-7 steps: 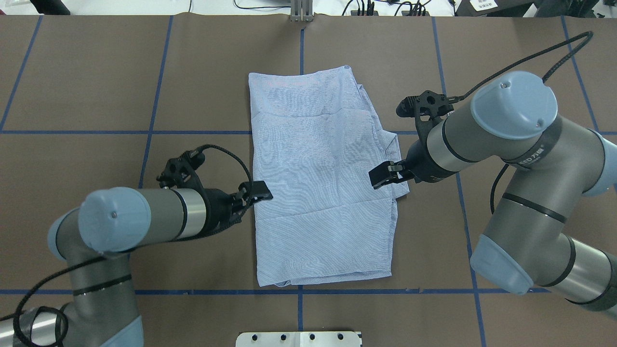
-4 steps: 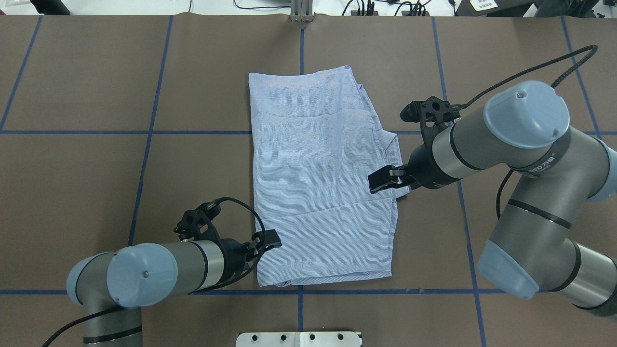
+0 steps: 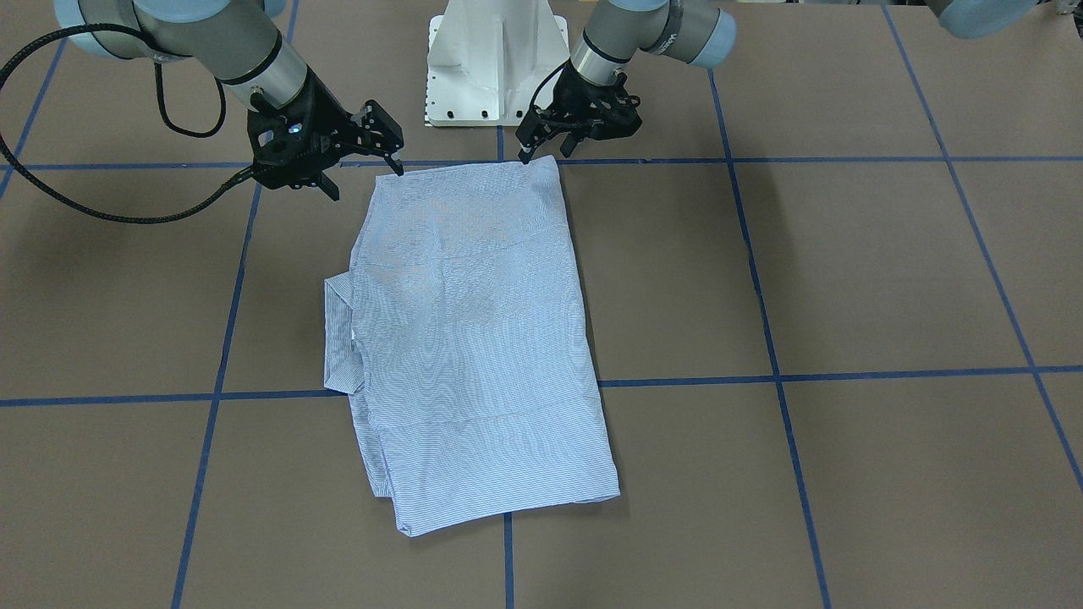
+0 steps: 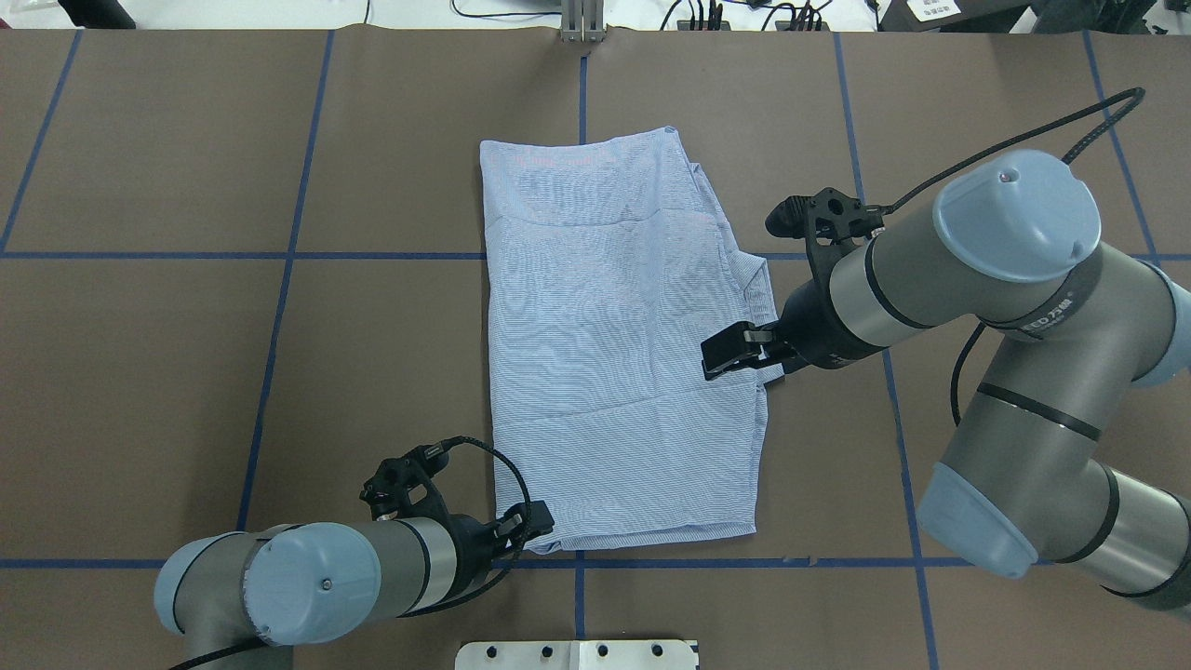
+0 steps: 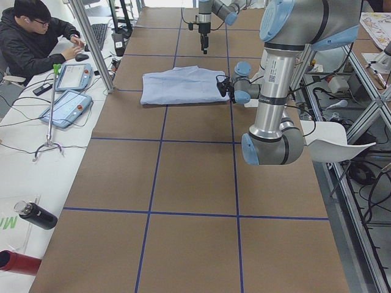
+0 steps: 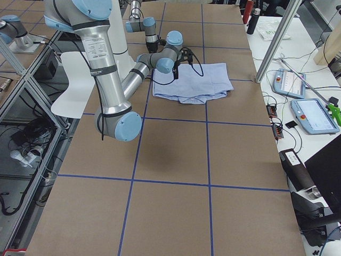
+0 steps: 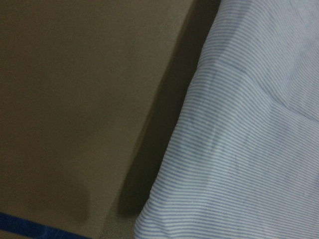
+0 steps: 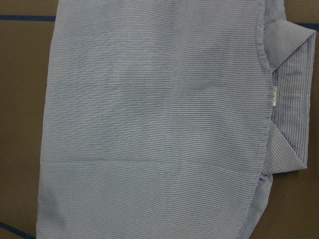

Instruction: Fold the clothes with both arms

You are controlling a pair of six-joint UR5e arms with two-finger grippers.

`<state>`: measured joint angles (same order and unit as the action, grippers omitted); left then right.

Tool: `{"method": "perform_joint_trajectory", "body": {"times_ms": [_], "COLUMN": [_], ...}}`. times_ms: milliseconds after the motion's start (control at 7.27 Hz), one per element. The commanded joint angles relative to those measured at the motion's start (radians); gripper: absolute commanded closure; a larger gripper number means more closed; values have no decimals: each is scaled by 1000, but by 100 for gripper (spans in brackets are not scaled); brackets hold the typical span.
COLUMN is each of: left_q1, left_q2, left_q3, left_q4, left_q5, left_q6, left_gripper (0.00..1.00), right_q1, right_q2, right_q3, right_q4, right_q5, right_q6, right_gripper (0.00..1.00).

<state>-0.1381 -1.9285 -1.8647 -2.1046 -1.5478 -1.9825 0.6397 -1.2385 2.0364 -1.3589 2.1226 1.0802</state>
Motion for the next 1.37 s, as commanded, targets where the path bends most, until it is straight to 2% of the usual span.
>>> {"method": "perform_joint_trajectory", "body": {"times_ms": [0,1100,1237], "left_q1": [-6,-28,-28], "left_q2": [-7,-26,-27], "left_q3": [4,10,13], "left_q4": [8,46,48], "left_q5": [0,-3,-2], "left_q6": [-1,2,2], "left_gripper": [28,42,56], "right_q1": [2,3,5], "right_q2": [1,-3,-6], "right_q3": [2,2,2], "right_q4": [0,-2,0], "right_q5": [2,4,14], "right_q6": [1,1,0], "right_gripper": [0,0,0]}}
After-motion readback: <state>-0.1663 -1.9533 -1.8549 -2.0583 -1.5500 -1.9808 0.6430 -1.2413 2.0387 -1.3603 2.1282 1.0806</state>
